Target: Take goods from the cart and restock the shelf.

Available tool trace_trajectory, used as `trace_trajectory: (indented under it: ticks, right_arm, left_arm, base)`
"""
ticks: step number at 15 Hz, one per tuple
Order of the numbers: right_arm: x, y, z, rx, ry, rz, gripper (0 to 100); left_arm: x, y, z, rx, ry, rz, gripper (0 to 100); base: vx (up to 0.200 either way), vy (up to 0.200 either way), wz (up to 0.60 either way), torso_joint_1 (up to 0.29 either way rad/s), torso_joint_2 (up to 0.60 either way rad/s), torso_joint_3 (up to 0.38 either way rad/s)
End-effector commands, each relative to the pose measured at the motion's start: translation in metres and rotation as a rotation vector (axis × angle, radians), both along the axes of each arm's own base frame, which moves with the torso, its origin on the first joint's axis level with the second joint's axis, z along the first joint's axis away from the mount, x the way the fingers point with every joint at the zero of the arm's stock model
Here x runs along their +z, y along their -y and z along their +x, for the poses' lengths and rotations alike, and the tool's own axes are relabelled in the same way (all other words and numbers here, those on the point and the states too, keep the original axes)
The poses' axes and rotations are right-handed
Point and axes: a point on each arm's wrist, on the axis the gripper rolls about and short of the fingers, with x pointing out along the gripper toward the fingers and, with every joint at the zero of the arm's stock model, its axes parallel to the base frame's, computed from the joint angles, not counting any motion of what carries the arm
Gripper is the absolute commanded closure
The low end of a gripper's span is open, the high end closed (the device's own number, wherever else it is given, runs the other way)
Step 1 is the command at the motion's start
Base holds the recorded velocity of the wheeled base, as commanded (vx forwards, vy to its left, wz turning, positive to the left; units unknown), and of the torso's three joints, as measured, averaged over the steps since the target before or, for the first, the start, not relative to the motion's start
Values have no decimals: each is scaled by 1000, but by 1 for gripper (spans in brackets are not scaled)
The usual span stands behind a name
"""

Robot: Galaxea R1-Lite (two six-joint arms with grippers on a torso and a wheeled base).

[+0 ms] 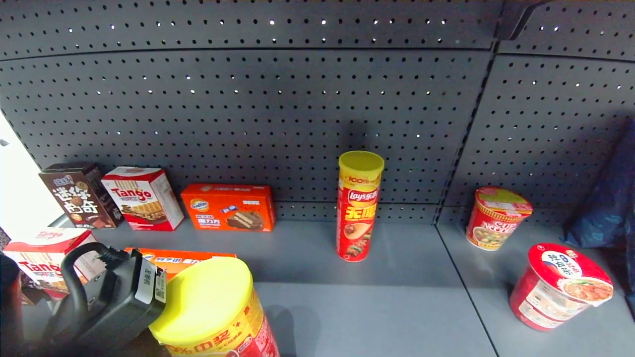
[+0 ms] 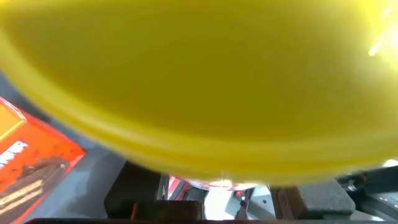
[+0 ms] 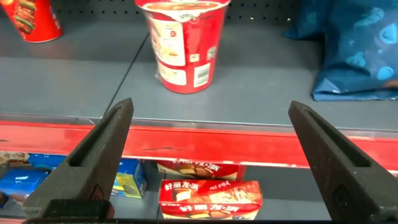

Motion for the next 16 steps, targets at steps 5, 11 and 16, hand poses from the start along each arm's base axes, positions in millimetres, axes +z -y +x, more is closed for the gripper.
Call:
trace_trajectory:
  ticks: [5, 11, 16]
  right_arm:
    - [0, 0, 0, 7, -8, -5, 0]
    - [107, -2, 16, 232, 10, 80, 0]
    - [154, -13, 45, 545, -42, 41, 0]
  left_arm:
    - [8, -1, -2, 42, 50, -6, 100]
    - [34, 8, 0, 168, 151, 13, 100]
    - [29, 21, -14, 124, 157, 52, 100]
  base:
    - [0, 0, 0, 0, 0, 0]
    - [0, 0, 0, 0, 0, 0]
    - [0, 0, 0, 0, 0, 0]
